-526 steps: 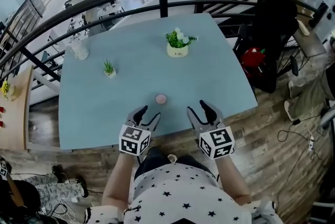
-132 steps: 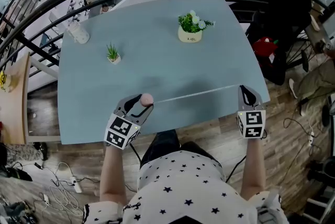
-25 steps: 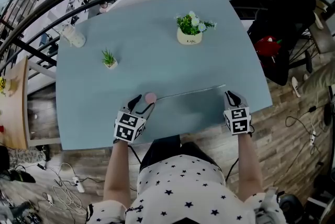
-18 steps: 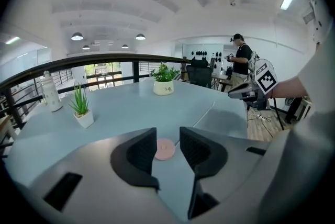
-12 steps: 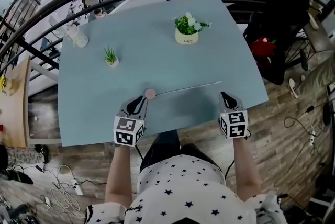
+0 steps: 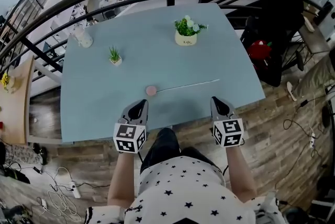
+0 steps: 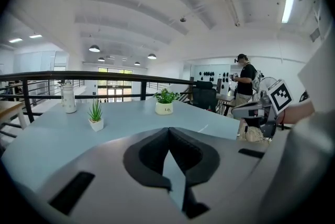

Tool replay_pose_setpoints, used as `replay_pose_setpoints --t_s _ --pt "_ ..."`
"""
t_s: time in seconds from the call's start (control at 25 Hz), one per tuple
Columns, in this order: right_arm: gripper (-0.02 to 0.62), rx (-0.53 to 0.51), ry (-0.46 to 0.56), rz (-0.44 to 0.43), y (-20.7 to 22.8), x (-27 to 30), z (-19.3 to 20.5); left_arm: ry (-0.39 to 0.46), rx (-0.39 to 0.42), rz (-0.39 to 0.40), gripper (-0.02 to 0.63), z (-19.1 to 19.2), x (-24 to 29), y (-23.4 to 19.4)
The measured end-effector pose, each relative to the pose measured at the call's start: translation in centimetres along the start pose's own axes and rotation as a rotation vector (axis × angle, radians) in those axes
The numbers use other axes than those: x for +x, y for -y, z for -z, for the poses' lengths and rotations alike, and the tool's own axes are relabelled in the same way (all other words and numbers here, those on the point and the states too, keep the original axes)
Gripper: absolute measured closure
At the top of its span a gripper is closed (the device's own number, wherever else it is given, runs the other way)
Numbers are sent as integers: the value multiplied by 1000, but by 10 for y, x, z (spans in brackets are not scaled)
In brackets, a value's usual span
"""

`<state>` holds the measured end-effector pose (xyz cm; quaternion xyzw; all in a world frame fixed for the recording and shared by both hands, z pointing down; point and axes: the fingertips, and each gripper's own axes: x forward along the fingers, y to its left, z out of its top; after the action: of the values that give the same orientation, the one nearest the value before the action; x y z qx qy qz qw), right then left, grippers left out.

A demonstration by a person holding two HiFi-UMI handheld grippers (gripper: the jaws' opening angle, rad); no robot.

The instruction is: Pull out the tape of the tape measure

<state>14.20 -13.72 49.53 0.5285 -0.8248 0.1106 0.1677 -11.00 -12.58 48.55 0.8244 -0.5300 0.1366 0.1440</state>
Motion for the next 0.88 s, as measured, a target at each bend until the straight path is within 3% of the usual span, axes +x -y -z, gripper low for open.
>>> replay_pose_setpoints --t_s 0.44,0.88 --pt "588 76 92 -69 -53 -38 -10 98 -68 16 603 -5 -44 33" --pt "588 70 124 -103 -79 -58 -14 113 -94 26 603 1 -66 46"
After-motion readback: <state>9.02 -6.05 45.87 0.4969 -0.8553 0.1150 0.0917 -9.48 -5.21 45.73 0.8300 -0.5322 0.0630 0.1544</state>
